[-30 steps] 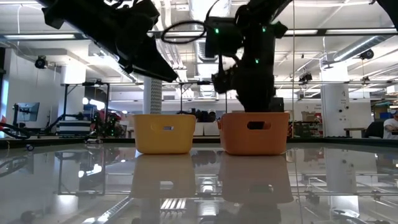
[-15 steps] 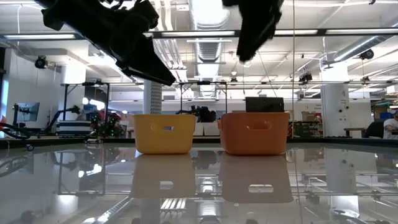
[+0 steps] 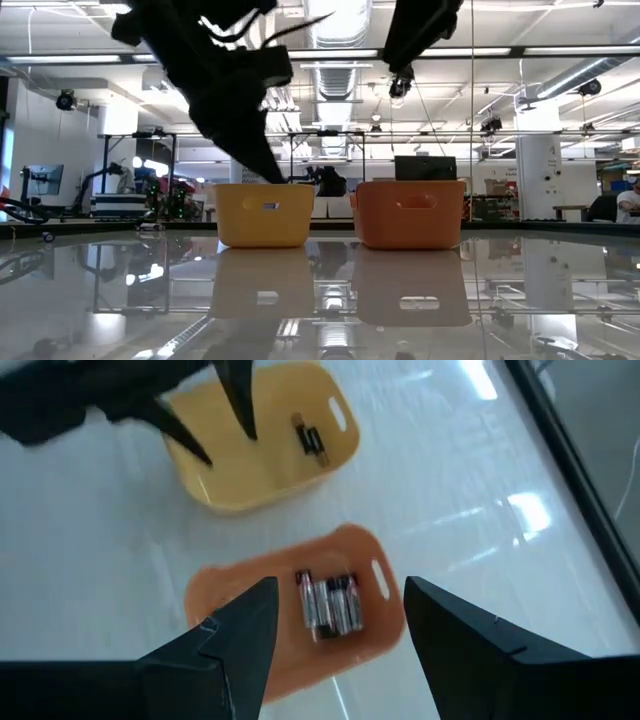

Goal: Sort batteries
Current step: Adjust the yellow bin

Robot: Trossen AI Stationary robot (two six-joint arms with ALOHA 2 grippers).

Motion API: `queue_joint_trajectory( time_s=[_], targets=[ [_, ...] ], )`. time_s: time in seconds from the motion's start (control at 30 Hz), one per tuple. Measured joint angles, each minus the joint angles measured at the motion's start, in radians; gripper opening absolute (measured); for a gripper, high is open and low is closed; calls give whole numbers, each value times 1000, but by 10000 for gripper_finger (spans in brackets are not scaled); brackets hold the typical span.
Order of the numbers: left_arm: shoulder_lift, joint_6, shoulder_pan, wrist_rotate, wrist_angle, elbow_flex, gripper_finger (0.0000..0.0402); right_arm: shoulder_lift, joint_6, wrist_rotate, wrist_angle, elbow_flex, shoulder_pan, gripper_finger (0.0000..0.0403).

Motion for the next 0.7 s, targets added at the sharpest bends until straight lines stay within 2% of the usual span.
queue_joint_trajectory(
  time_s=[0.13,0.33,0.7],
  targets=[
    [37,-26,-1,10,-97,66,157,5,16,1,5,-4,24,210],
    [51,-34,-8,95,-110,73,157,9,30,0,5,-7,62,210],
    [35,-53,-39,105,-131,73,157,9,33,2,4,-7,83,210]
  ],
)
